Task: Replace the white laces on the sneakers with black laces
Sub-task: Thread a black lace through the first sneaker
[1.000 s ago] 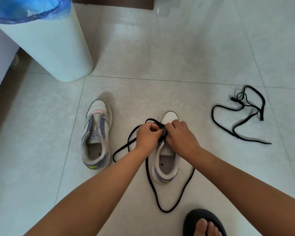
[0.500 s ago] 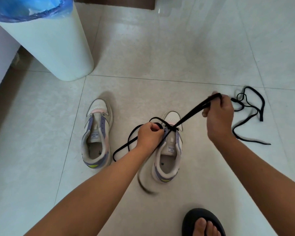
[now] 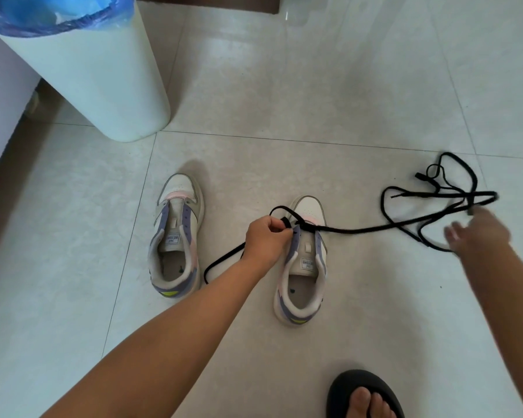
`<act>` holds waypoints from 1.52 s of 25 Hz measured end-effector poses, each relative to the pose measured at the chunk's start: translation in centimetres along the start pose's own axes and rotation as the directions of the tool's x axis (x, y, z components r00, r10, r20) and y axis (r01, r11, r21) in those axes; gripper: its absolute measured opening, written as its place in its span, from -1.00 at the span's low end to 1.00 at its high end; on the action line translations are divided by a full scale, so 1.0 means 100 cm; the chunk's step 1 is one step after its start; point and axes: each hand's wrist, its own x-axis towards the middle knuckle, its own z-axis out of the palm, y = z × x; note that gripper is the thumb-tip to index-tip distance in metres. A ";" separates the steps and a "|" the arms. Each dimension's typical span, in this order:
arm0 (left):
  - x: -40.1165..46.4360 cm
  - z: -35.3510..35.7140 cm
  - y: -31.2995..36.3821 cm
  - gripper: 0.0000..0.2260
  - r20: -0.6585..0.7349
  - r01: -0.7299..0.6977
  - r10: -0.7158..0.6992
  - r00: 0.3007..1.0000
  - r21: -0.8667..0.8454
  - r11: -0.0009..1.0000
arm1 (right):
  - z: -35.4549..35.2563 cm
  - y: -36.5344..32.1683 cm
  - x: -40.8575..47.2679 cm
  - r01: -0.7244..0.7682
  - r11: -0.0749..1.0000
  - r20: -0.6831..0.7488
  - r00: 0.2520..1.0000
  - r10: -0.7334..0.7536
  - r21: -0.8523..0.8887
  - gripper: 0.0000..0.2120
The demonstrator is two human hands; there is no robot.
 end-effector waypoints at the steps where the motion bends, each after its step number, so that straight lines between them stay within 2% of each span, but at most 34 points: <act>1: 0.001 0.000 -0.001 -0.83 0.004 0.011 -0.011 1.000 -0.019 1.000 | 0.011 0.016 -0.019 0.125 0.933 0.088 0.991 -0.101 -0.338 -0.91; 2: 0.001 -0.001 -0.001 -0.84 0.010 0.025 -0.024 1.000 -0.046 0.999 | 0.024 0.031 -0.043 0.274 0.791 0.223 0.959 -0.177 -0.547 -0.94; 3: 0.002 -0.001 -0.002 -0.85 0.020 0.039 -0.038 0.999 -0.069 0.997 | 0.037 0.045 -0.065 0.426 0.697 0.389 0.894 -0.224 -0.577 -0.94; 5: 0.002 -0.002 -0.001 -0.85 0.034 0.048 -0.045 0.998 -0.089 0.995 | 0.063 0.068 -0.103 0.650 0.617 0.671 0.697 -0.252 -0.443 -0.97; 6: 0.002 -0.002 -0.001 -0.84 0.036 0.045 -0.042 0.998 -0.086 0.995 | 0.073 0.074 -0.117 0.742 0.525 0.754 0.605 -0.256 -0.417 -0.95; 7: 0.004 -0.002 0.000 -0.84 0.040 0.038 -0.035 0.999 -0.084 0.996 | 0.081 0.080 -0.122 0.800 0.445 0.797 0.546 -0.259 -0.403 -0.89; 9: 0.006 -0.004 0.003 -0.84 0.055 0.000 0.002 0.998 -0.040 0.999 | 0.093 0.081 -0.120 0.859 0.321 0.819 0.491 -0.296 -0.399 -0.83; 12: 0.006 -0.003 0.007 -0.91 0.098 -0.103 0.088 0.991 0.164 0.981 | 0.104 0.080 -0.120 0.834 0.295 0.782 0.544 -0.303 -0.466 -0.85; 15: 0.000 -0.003 0.010 -0.98 0.112 -0.089 0.066 0.992 0.217 0.972 | 0.109 0.083 -0.123 0.828 0.253 0.758 0.560 -0.335 -0.500 -0.84; 18: -0.019 -0.013 0.008 -0.81 0.222 -0.188 0.129 0.967 0.267 0.945 | 0.111 0.084 -0.120 0.850 0.233 0.785 0.527 -0.327 -0.473 -0.84; 19: -0.030 -0.016 0.004 -0.67 0.277 -0.233 0.133 0.952 0.372 0.899 | 0.111 0.084 -0.119 0.860 0.193 0.802 0.510 -0.310 -0.472 -0.84; 20: -0.042 -0.016 0.000 -0.54 0.323 -0.268 0.098 0.941 0.536 0.801 | 0.113 0.083 -0.117 0.873 0.129 0.824 0.487 -0.291 -0.471 -0.85; 21: -0.053 -0.013 -0.007 -0.47 0.346 -0.276 0.038 0.938 0.673 0.687 | 0.114 0.081 -0.117 0.883 0.061 0.847 0.465 -0.256 -0.466 -0.84; 22: -0.061 -0.010 -0.014 -0.47 0.331 -0.247 -0.020 0.944 0.741 0.625 | 0.115 0.079 -0.119 0.890 0.009 0.868 0.447 -0.215 -0.456 -0.81; 23: -0.064 -0.006 -0.019 -0.54 0.290 -0.172 -0.087 0.953 0.755 0.633 | 0.116 0.076 -0.122 0.896 -0.032 0.886 0.432 -0.169 -0.443 -0.79; 25: -0.060 0.002 -0.020 -0.70 0.181 -0.012 -0.161 0.970 0.700 0.714 | 0.112 0.071 -0.127 0.917 -0.062 0.914 0.385 -0.127 -0.395 -0.76; 27: -0.054 0.004 -0.018 -0.74 0.128 -0.010 -0.115 0.985 0.708 0.706 | 0.095 0.062 -0.130 0.941 -0.081 0.937 0.313 -0.153 -0.328 -0.77; 29: -0.050 0.004 -0.016 -0.73 0.125 -0.054 -0.059 0.990 0.742 0.668 | 0.063 0.060 -0.131 0.964 -0.196 0.965 0.136 -0.224 -0.181 -0.66; 31: -0.047 0.002 -0.014 -0.74 0.130 -0.056 -0.060 0.990 0.738 0.672 | 0.025 0.066 -0.128 0.920 -0.387 0.992 0.014 -0.125 -0.062 -0.48; 33: -0.040 0.003 -0.011 -0.75 0.110 -0.021 -0.082 0.991 0.713 0.700 | -0.015 0.082 -0.128 0.900 -0.434 0.997 -0.003 0.077 0.036 -0.51; 35: -0.037 0.004 -0.009 -0.76 0.096 -0.014 -0.078 0.992 0.712 0.702 | -0.057 0.102 -0.124 0.864 -0.472 0.974 -0.078 0.212 0.172 -0.78; 36: -0.036 0.004 -0.008 -0.78 0.090 -0.012 -0.074 0.993 0.712 0.702 | -0.075 0.113 -0.122 0.832 -0.515 0.967 -0.092 0.238 0.205 -0.92; 37: -0.035 0.004 -0.006 -0.79 0.083 -0.005 -0.076 0.994 0.711 0.703 | -0.088 0.120 -0.120 0.812 -0.546 0.962 -0.063 0.267 0.205 -0.97; 38: -0.033 0.004 -0.006 -0.77 0.074 0.005 -0.082 0.994 0.708 0.707 | -0.096 0.125 -0.114 0.803 -0.566 0.958 -0.025 0.285 0.189 -0.91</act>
